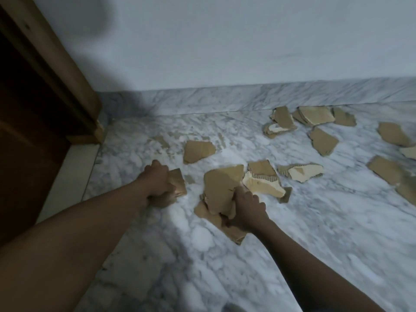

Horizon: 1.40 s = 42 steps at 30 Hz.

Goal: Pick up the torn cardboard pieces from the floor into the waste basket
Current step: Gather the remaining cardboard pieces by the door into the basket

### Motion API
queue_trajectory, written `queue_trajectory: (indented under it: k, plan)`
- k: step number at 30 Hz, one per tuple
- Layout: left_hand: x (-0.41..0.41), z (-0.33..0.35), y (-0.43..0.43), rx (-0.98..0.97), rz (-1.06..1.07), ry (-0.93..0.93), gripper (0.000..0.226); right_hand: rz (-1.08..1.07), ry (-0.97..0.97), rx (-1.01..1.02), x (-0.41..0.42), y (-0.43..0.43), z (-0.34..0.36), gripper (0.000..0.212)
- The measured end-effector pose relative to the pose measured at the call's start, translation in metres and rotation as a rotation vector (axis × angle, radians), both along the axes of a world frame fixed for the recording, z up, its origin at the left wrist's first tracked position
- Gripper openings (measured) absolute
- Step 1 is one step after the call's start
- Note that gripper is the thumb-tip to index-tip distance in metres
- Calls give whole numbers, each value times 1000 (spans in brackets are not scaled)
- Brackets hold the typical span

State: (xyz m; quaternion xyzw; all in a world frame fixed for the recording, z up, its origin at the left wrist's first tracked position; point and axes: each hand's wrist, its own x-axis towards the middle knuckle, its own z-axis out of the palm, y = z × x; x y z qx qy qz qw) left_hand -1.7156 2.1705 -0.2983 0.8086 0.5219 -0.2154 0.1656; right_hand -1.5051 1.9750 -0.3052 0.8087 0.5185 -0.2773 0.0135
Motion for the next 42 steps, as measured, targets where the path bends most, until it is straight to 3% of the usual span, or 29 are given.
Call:
queue_trajectory:
  k: [5, 8, 10, 13, 15, 17, 20, 22, 25, 29, 31, 34, 38, 40, 42]
  plan:
    - [9, 6, -4, -83, 138, -155, 74, -104, 74, 17, -11, -13, -1, 83]
    - [21, 7, -5, -149, 191, -336, 55, -97, -76, 59, -10, -18, -2, 79]
    - [29, 11, -11, -244, 292, -519, 53, -90, -46, 53, -11, -17, -3, 79]
    - [51, 19, -24, -324, 373, -668, 93, -56, 9, 29, -20, -11, -2, 80]
    - [72, 18, -37, -315, 286, -567, 98, -37, 59, 3, -24, -8, -1, 87]
    - [88, 20, -53, -217, 109, -367, 78, -53, 100, -9, -24, -8, -3, 92]
    - [100, 17, -64, -198, -4, -307, 59, -115, 106, -29, -18, -15, -4, 87]
    - [99, 14, -64, -251, 44, -339, 51, -104, 90, -133, -11, -19, -1, 82]
    - [94, 4, -62, -332, 135, -511, 51, -69, 46, -260, 15, -22, 10, 58]
    - [73, -2, -54, -498, 377, -814, 36, -140, 84, -218, 58, -20, 37, 30]
    - [63, -4, -45, -559, 472, -930, 42, -175, -11, -179, 74, -12, 48, 26]
    - [61, 4, -30, -475, 550, -944, 52, -102, -168, -155, 85, 2, 40, 42]
    - [82, 19, -5, -261, 372, -891, 39, -17, -224, -152, 76, 13, 20, 63]
    - [90, 16, 8, -167, 360, -769, 66, 23, -306, -123, 65, 13, 19, 61]
    - [94, 11, 17, -155, 409, -707, 76, 35, -365, -64, 51, 10, 19, 54]
